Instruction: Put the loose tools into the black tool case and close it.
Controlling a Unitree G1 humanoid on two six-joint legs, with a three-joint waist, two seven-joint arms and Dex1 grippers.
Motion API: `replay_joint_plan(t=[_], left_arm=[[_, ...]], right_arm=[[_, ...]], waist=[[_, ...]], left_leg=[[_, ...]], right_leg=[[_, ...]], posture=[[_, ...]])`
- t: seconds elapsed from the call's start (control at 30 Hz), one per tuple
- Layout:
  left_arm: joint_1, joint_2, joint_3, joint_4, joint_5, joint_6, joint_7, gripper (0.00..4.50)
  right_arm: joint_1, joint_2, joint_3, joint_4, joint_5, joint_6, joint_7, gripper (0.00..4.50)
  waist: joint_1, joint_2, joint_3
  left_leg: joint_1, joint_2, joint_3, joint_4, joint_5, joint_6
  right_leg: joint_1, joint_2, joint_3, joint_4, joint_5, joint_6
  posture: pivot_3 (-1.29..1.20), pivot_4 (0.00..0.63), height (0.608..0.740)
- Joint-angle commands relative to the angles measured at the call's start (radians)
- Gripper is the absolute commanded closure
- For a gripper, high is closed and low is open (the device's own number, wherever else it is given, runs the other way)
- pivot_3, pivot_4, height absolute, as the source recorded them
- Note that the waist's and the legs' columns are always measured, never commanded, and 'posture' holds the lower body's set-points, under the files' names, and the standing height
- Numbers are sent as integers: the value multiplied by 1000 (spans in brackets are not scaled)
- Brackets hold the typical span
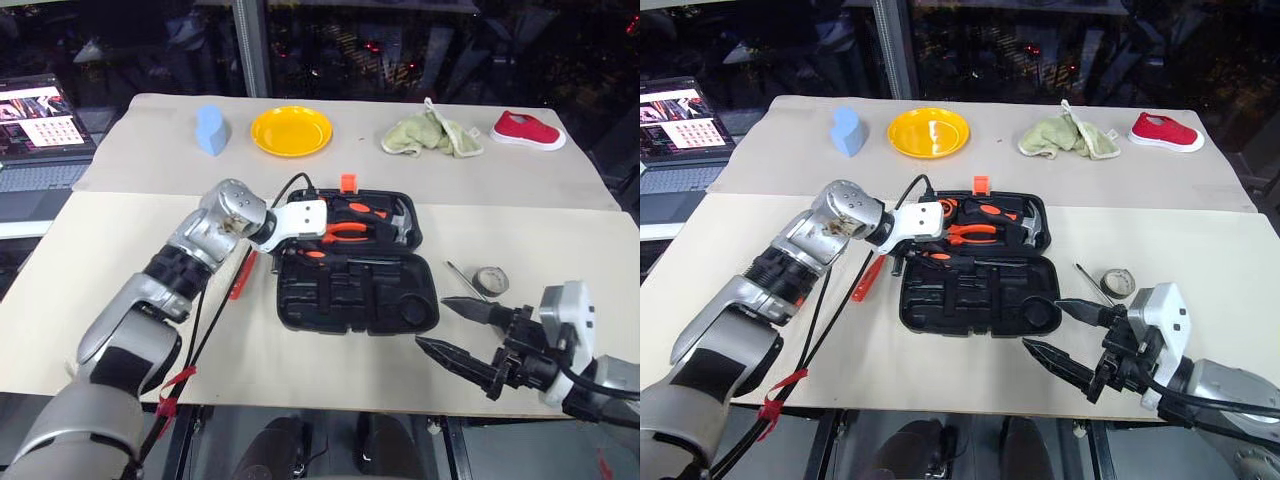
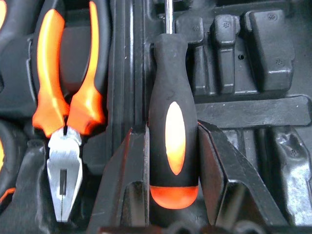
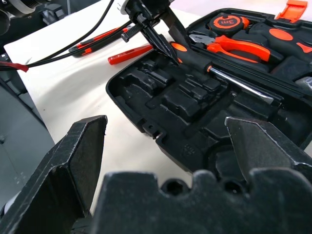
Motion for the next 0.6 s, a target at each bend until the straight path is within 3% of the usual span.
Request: replay_joint_plan(t=[0.03, 0.37, 0.43, 0.6], left_arm=[[-31, -2, 31, 21, 28, -34, -35, 3615], [5, 18, 56, -16, 72, 44, -62, 3615], [11, 14, 68, -31, 65, 79, -67, 2608], [12, 22, 106, -102, 30, 165, -101, 991]], right_arm=[[15, 5, -39, -44, 20, -35, -25, 0], [-7, -8, -23, -22, 19, -46, -36, 0], [-23, -10, -10, -11, 16, -45, -34, 0], [-45, -16, 2, 1, 17, -39, -26, 0]], waist=[[-1, 0, 0], [-2, 0, 0], [-2, 0, 0], [0, 0, 0]], left_leg=[[0, 0, 0, 1, 0, 1], [1, 0, 0, 2, 0, 3], [1, 0, 0, 2, 0, 3], [1, 0, 0, 6, 0, 3]], right_leg=[[1, 0, 0, 0, 0, 1], [2, 1, 0, 0, 1, 1], [2, 1, 0, 0, 1, 1], [3, 1, -1, 2, 1, 1]], posture=[[0, 150, 740], [0, 150, 740], [0, 150, 740], [0, 150, 740]])
